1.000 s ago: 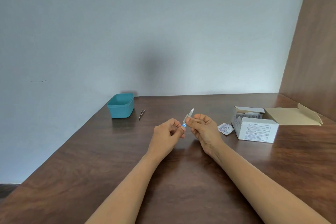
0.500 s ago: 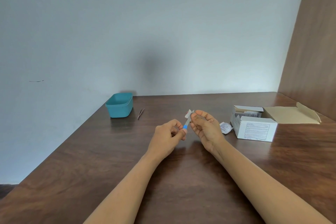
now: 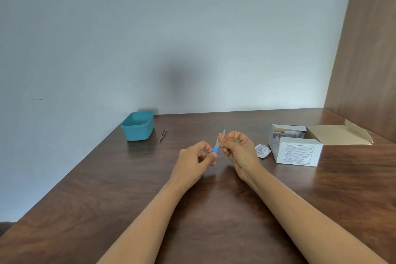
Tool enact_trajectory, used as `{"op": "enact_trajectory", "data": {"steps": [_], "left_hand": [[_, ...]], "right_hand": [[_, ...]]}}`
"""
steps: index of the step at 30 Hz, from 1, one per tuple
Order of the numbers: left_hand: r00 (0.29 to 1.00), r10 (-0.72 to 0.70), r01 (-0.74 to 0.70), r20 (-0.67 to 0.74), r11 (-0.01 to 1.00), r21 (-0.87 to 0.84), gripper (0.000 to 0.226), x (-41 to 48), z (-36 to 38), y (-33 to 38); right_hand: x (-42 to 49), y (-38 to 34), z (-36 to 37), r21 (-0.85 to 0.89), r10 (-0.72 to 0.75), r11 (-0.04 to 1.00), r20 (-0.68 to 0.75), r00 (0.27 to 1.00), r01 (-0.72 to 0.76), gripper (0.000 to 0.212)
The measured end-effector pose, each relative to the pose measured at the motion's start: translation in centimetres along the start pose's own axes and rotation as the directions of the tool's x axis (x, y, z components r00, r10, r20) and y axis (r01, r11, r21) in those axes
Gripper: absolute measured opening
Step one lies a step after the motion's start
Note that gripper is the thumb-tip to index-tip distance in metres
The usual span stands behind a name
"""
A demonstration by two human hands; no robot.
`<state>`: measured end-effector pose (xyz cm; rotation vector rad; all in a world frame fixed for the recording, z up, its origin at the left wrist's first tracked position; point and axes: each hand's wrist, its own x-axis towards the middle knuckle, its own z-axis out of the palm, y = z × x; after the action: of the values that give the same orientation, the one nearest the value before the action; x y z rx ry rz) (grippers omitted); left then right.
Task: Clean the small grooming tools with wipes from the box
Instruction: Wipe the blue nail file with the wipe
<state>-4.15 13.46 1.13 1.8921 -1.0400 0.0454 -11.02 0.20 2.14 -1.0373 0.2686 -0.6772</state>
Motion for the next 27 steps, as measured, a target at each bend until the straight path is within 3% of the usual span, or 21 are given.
{"op": "enact_trajectory", "data": {"steps": [9, 15, 22, 27], "left_hand": [[1.0, -0.017, 0.017, -0.016, 1.0, 0.02, 0.013, -0.01, 0.12, -0.12], [0.999, -0.015, 0.017, -0.051, 0.999, 0.042, 0.012, 0.01, -0.3, -0.32], [1.0, -0.015, 0.015, 0.004, 0.998, 0.054, 0.012, -0.06, 0.14, 0.0], [1.0, -0.006, 0.009, -0.027, 0.995, 0.101, 0.011, -0.16, -0.15, -0.48]], "right_hand": [[0.13, -0.21, -0.15, 0.053, 0.042, 0.998, -0.037, 0.998, -0.04, 0.03], [-0.19, 0.23, 0.14, -0.221, 0.119, 0.97, 0.079, 0.99, -0.099, 0.025], [0.29, -0.23, -0.34, 0.06, 0.053, 0.997, -0.062, 0.997, -0.049, 0.027], [0.5, -0.19, -0.47, -0.109, 0.154, 0.983, 0.055, 0.987, -0.147, 0.025]]}}
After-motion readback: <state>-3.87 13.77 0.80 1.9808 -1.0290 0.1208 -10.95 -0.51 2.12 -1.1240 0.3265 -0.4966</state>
